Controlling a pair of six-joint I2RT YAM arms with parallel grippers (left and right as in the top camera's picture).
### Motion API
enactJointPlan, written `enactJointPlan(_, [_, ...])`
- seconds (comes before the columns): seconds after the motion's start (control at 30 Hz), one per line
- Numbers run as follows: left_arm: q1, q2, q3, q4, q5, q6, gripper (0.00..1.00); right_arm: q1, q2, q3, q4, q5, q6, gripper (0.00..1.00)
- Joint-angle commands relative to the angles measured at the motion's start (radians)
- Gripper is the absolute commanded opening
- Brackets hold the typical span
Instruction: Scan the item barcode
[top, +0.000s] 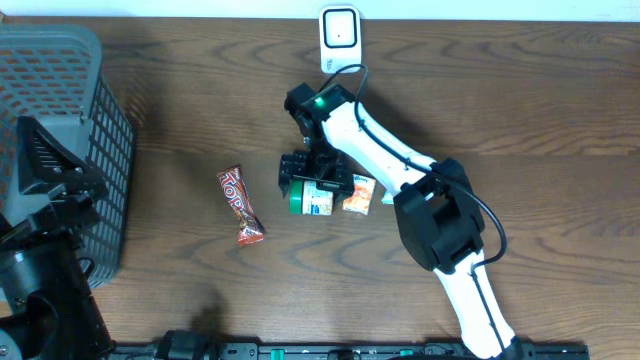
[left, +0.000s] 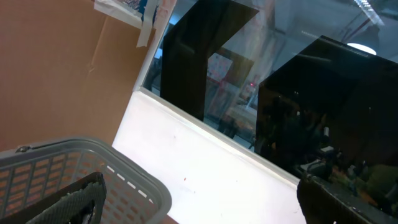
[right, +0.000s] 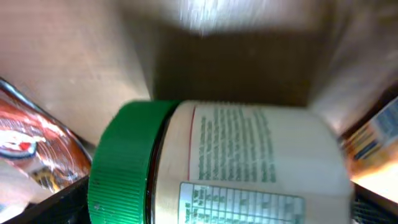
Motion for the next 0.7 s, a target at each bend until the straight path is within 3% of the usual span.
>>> enactJointPlan(0.0, [-0.003, 0.000, 0.005, 0.001, -0.014, 0.006, 0.98, -0.041, -0.004, 0.007, 0.006, 0.029, -0.006, 0.99])
enactJointPlan(0.37, [-0.003, 0.000, 0.005, -0.003, -0.014, 0.006, 0.98, -0.182, -0.004, 0.199, -0.028, 0.029, -0.041, 0.99])
enactJointPlan(0.53, [-0.003, 0.001, 0.001, -0.002, -0.014, 0.006, 0.98, -0.206, -0.004, 0.326, -0.139, 0.033, -0.050, 0.99])
enactJointPlan(0.6, [-0.003, 0.002, -0.002, -0.002, -0.014, 0.006, 0.98, -0.199, -0.004, 0.354, -0.210, 0.033, -0.050, 0.94])
enactJointPlan(0.67, [-0.003, 0.007, -0.002, -0.002, -0.014, 0.006, 0.98, -0.182, -0.004, 0.359, -0.270, 0.032, -0.048, 0.80])
